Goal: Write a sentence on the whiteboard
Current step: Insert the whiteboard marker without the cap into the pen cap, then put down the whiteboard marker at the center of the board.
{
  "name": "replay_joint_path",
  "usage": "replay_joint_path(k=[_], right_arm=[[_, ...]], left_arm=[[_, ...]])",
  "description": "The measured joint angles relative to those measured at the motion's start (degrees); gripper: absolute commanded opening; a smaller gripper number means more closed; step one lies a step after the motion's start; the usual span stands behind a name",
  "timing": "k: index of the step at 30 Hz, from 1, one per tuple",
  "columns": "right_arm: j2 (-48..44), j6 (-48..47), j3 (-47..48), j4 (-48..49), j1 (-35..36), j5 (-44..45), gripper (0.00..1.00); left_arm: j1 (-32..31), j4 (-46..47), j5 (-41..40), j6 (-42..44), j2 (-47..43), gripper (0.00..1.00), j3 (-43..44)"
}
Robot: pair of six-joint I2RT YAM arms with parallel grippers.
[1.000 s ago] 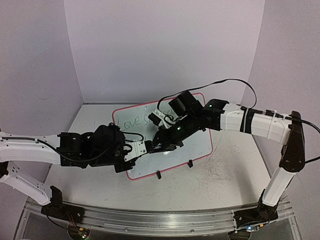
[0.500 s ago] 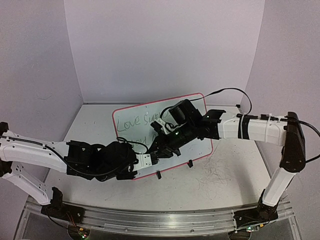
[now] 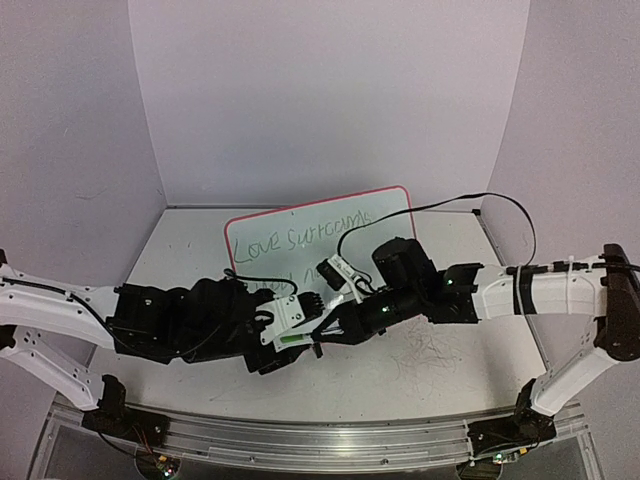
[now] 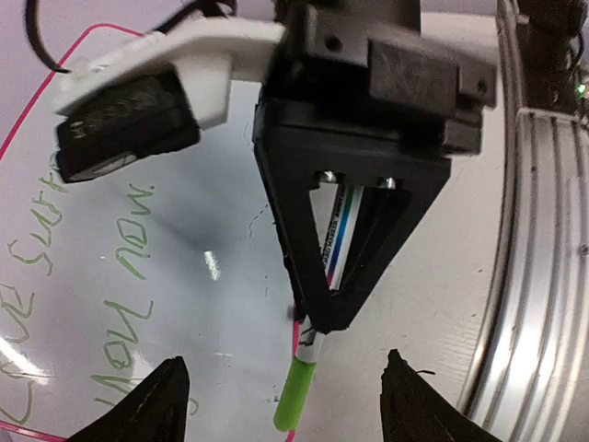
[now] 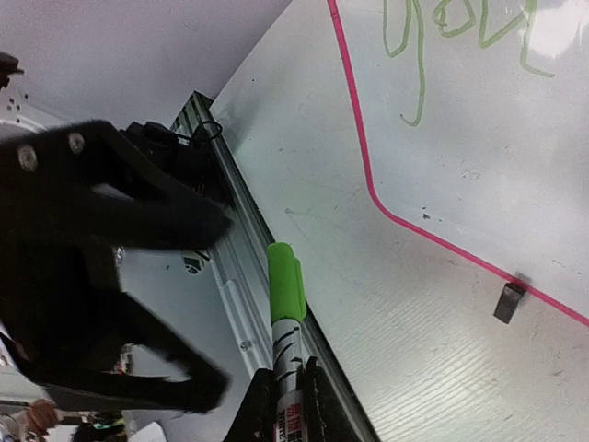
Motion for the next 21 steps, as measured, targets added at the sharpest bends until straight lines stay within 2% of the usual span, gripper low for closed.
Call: replay_joint_path(k=[5, 10, 14, 21], right_arm=[[-4.07, -7.02, -9.12, 7.42, -1.39, 1.49, 0.0], [-4.58, -14.38, -11.6, 11.0, -0.75, 4.12, 0.0], [-1.7, -18.98, -10.41, 13.08, 1.89, 5.33, 0.01], [12.43, -23.55, -4.8, 12.7, 6.17, 8.53, 0.02]], left_arm=[[0.0, -0.4, 5.21, -7.61, -5.28, 0.79, 0.02], [0.0, -1.47, 6.77, -13.93, -11.59, 0.82, 0.59], [0.0, -1.53, 3.68, -18.55, -16.61, 0.83, 1.98], [0.0, -1.11, -6.35, -26.3, -22.3, 0.87, 2.26]])
